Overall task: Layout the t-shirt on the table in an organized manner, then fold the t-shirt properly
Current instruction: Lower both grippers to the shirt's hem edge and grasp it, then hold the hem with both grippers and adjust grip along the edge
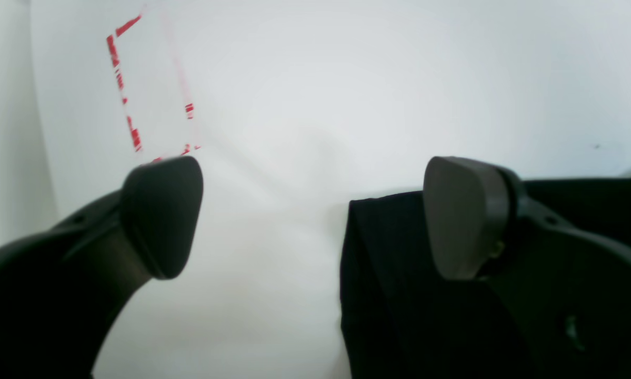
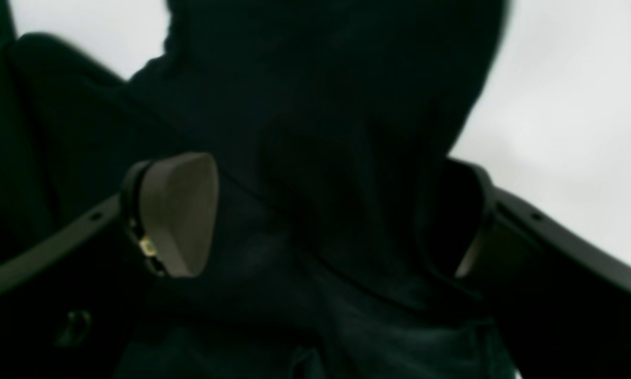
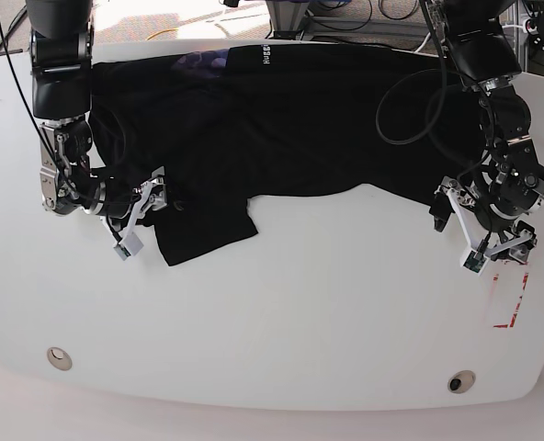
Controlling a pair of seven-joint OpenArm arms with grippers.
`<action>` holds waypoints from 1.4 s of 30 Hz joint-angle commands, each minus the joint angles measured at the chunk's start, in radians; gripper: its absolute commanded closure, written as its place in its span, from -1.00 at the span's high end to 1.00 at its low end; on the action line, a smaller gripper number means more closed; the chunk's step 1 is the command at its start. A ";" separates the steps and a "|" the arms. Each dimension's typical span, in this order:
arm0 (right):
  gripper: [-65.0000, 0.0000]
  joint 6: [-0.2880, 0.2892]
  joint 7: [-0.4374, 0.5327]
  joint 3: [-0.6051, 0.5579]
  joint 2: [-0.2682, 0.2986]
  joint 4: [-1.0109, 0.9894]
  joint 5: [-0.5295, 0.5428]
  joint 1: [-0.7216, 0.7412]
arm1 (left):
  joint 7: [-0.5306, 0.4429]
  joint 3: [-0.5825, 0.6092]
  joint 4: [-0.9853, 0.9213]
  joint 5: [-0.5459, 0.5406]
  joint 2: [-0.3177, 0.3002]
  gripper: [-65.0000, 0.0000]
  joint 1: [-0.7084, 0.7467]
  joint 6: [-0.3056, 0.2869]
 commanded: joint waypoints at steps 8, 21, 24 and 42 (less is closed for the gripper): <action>0.27 -0.009 -0.028 0.016 0.023 0.008 -0.015 0.000 | -0.016 -0.003 -0.054 0.002 -0.010 1.00 -0.022 0.002; -0.80 -0.009 -0.028 0.012 0.025 0.011 -0.015 0.000 | -0.061 -0.003 -0.181 0.001 -0.007 1.00 -0.045 0.002; -0.80 -0.009 -0.028 0.012 0.025 0.011 -0.015 0.000 | -0.101 -0.003 -0.235 0.001 -0.007 1.00 -0.051 0.002; -0.80 -0.009 -0.030 0.013 0.025 0.011 -0.015 0.000 | -0.145 -0.003 -0.361 0.002 -0.012 1.00 -0.031 0.002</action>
